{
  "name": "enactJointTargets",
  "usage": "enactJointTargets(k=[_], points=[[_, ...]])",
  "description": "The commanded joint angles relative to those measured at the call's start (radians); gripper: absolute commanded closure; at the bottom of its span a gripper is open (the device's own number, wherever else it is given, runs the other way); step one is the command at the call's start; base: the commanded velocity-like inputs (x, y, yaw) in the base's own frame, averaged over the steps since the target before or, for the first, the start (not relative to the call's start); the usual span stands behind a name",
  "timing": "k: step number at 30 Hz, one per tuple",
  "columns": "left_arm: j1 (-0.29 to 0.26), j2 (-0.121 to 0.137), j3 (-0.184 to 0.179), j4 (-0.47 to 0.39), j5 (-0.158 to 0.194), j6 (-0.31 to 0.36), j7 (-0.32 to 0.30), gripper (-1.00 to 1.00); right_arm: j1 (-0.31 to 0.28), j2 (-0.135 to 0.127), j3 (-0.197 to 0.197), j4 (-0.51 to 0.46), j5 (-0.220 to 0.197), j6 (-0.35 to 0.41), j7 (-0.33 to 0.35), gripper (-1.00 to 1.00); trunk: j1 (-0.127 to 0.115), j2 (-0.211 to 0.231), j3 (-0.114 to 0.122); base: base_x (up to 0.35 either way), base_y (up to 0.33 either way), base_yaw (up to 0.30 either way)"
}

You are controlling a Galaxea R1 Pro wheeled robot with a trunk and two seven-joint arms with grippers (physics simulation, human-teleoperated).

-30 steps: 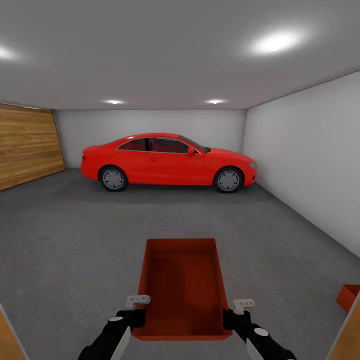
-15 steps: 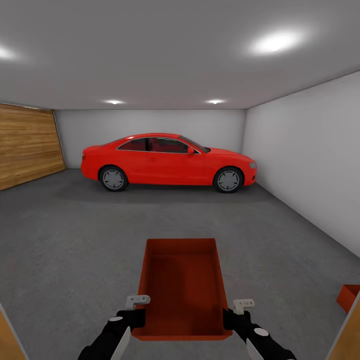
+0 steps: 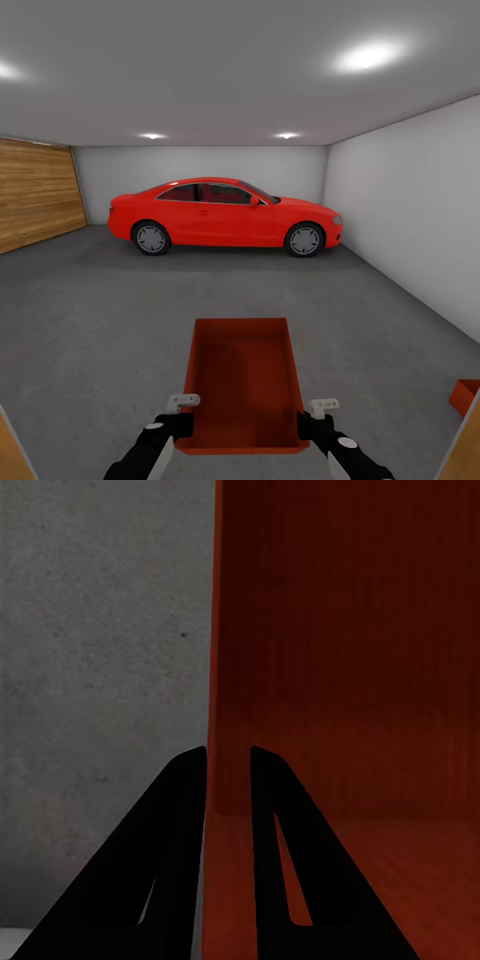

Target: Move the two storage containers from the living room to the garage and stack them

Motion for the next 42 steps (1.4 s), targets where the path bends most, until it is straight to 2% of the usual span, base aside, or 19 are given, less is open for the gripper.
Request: enactJointTargets(k=[1, 4, 11, 26, 27, 42], points=[[-0.001, 0.005, -0.003, -0.005, 0.000, 0.005, 0.003, 1.00, 0.000, -0.003, -0.001, 0.005, 0.003, -0.002, 0.009, 1.00, 0.000, -0.001, 0.000, 0.000, 0.000, 0.000], [-0.001, 0.009, -0.003, -0.004, 0.014, 0.005, 0.003, 1.00, 0.000, -0.001, 0.000, 0.005, 0.003, -0.002, 0.008, 1.00, 0.000, -0.001, 0.000, 0.000, 0.000, 0.000], [-0.001, 0.011, -0.006, -0.003, 0.022, 0.005, 0.003, 1.00, 0.000, 0.000, 0.000, 0.005, 0.004, -0.002, 0.006, 1.00, 0.000, -0.001, 0.000, 0.092, 0.000, 0.000], [-0.001, 0.013, -0.008, -0.004, 0.024, 0.005, 0.003, 1.00, 0.000, 0.001, 0.000, 0.005, 0.004, -0.002, 0.004, 1.00, 0.000, -0.001, 0.000, 0.307, 0.000, 0.000], [-0.001, 0.013, -0.003, -0.004, 0.002, 0.005, 0.003, 1.00, 0.000, -0.008, 0.000, 0.005, 0.004, -0.002, 0.016, 1.00, 0.000, -0.001, 0.000, 0.209, 0.000, 0.000], [-0.001, 0.014, -0.003, -0.004, 0.004, 0.005, 0.003, 1.00, 0.000, -0.008, 0.000, 0.005, 0.004, -0.002, 0.016, 1.00, 0.000, -0.001, 0.000, 0.025, 0.000, 0.000]])
